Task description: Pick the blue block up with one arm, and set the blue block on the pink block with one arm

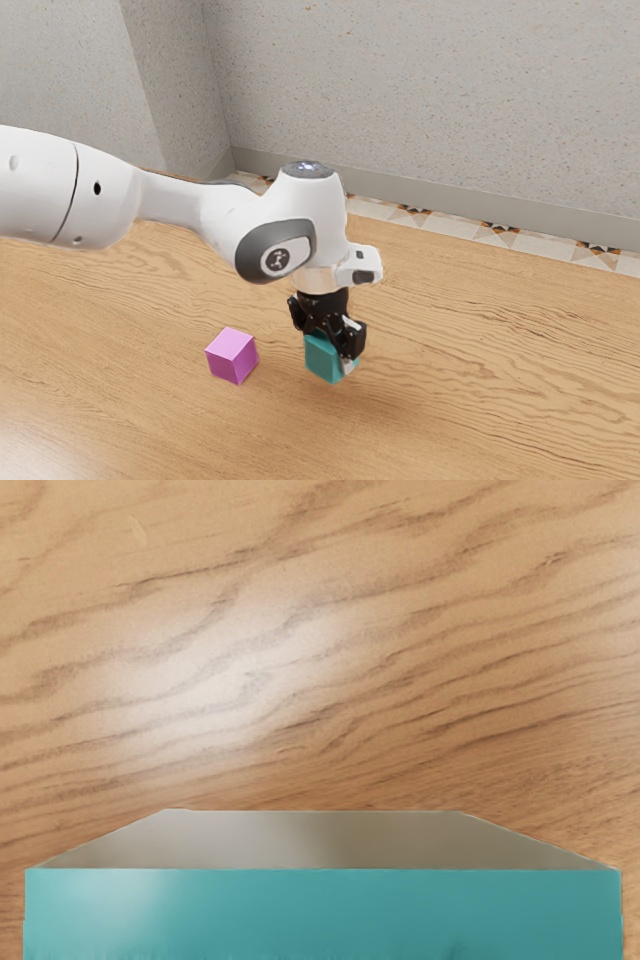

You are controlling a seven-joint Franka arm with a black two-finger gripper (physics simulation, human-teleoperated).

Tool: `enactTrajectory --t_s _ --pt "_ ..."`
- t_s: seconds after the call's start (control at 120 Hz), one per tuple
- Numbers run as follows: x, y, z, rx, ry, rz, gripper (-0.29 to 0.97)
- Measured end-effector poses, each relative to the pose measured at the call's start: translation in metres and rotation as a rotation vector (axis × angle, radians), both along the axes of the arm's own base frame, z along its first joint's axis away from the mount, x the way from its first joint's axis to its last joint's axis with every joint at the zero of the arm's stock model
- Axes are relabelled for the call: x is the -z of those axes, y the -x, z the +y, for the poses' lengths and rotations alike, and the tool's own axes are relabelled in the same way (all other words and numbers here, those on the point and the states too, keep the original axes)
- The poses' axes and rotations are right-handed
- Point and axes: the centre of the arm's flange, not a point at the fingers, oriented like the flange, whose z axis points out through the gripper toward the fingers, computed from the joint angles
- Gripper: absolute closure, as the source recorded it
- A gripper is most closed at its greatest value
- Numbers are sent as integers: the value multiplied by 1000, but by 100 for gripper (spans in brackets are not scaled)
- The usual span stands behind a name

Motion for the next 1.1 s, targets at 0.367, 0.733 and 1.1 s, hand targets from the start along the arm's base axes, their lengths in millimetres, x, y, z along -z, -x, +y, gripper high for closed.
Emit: enactTrajectory --t_s 0.367,0.733,1.1 --pt "-22 -3 79 4 -21 14 27" --pt "-27 13 149 1 -36 74 31" --pt "-17 25 180 2 -22 129 35"
